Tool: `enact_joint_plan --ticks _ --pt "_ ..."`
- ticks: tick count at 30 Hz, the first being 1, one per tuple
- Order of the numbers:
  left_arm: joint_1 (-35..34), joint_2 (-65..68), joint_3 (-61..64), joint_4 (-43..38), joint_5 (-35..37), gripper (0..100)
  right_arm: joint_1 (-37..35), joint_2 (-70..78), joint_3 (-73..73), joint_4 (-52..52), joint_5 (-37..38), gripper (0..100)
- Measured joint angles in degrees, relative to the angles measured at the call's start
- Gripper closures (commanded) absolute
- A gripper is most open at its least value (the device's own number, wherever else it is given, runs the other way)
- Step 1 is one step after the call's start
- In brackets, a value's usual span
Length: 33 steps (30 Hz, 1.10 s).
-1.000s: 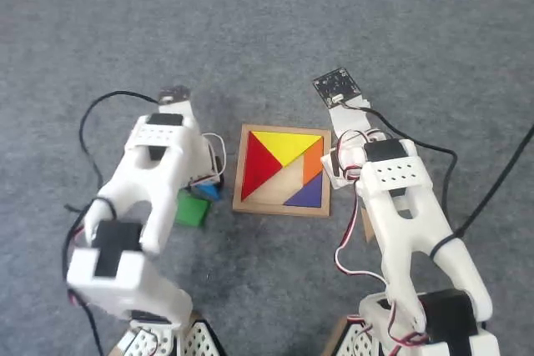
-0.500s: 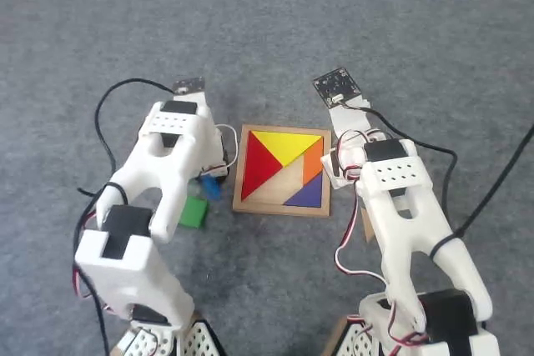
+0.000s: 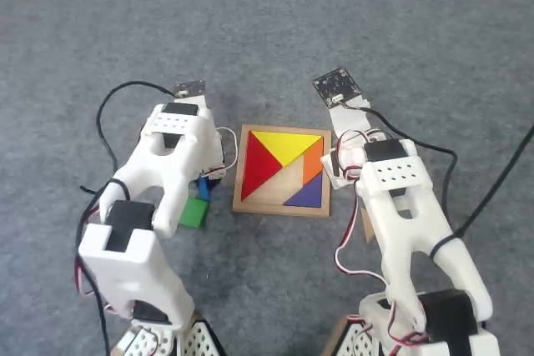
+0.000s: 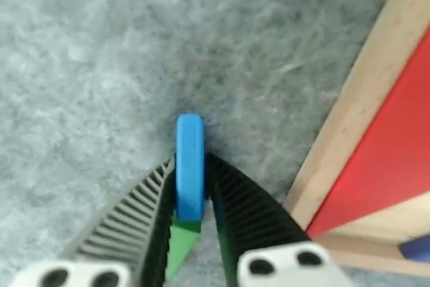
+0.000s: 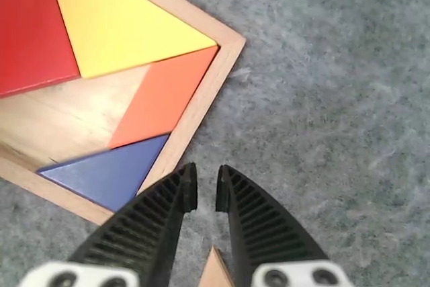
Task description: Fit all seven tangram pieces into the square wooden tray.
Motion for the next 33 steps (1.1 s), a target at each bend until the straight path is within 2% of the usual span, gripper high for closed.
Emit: enact_joint_plan --ticks 5,10,13,17,25,33 --pt "0.0 -2.5 0.7 0.0 0.0 99 0.0 0.0 0.0 0.0 0.0 93.8" --pt "0.2 -13.8 3.5 0.5 0.2 98 0.0 0.0 0.0 0.0 0.0 93.8" --pt "3.2 -20.0 3.7 0.6 0.3 98 0.4 -0.4 0.0 0.8 0.0 93.8" --pt "9.8 -20.8 3.0 0.1 2.5 98 3.3 -5.0 0.0 2.4 -0.4 93.8" --pt "22.9 -7.7 -5.1 -9.0 10.8 99 9.0 -9.8 0.0 2.7 -7.3 93.8" --pt "28.7 6.5 -17.0 -9.8 14.7 98 9.8 -9.8 0.0 2.7 -9.2 93.8"
